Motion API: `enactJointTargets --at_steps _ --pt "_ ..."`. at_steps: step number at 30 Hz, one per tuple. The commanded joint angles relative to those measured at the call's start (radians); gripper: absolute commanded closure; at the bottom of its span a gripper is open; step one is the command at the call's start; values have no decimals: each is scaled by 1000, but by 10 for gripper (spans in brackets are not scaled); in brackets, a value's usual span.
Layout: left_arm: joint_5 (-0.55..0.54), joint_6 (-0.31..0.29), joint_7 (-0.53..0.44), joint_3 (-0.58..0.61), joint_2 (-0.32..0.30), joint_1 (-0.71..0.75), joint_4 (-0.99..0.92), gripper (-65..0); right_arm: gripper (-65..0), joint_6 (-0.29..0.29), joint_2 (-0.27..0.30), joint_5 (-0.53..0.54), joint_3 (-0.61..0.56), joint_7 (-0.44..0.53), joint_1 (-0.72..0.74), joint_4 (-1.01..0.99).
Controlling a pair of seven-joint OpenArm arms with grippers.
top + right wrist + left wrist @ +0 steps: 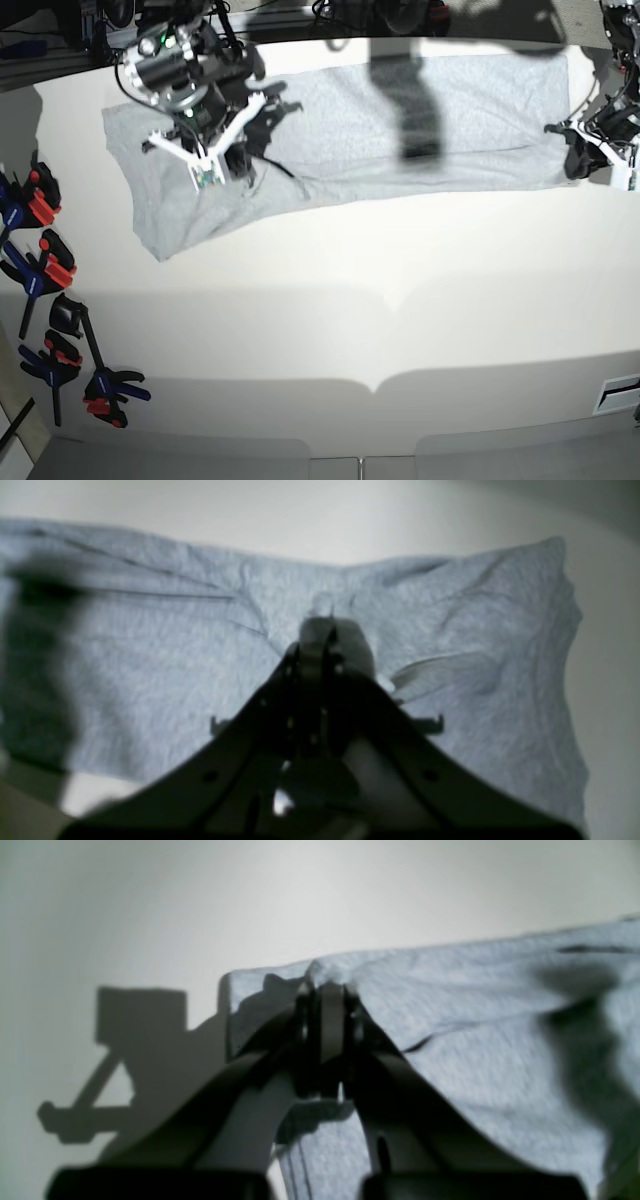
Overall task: Fold the T-shirt properly
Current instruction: 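Lay the folded edge onto the shirt's opposite edge and open both grippers, then regrasp the folded edge with both grippers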
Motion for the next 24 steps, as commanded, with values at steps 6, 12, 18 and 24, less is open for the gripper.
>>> enactJointTargets --at_steps 6,12,18,24 --pt "-13 -14 9 -8 -23 -2 18 0 0 -23 7 -90 2 51 -63 20" --pt "-13 -14 8 -8 -23 -2 18 0 0 -74 22 -129 83 64 -75 19" --pt "-13 -14 8 -8 -24 -2 18 0 0 -92 22 -90 216 64 -74 18" --pt "-13 -14 11 -8 -47 1 18 0 0 -91 22 -19 241 67 -74 18"
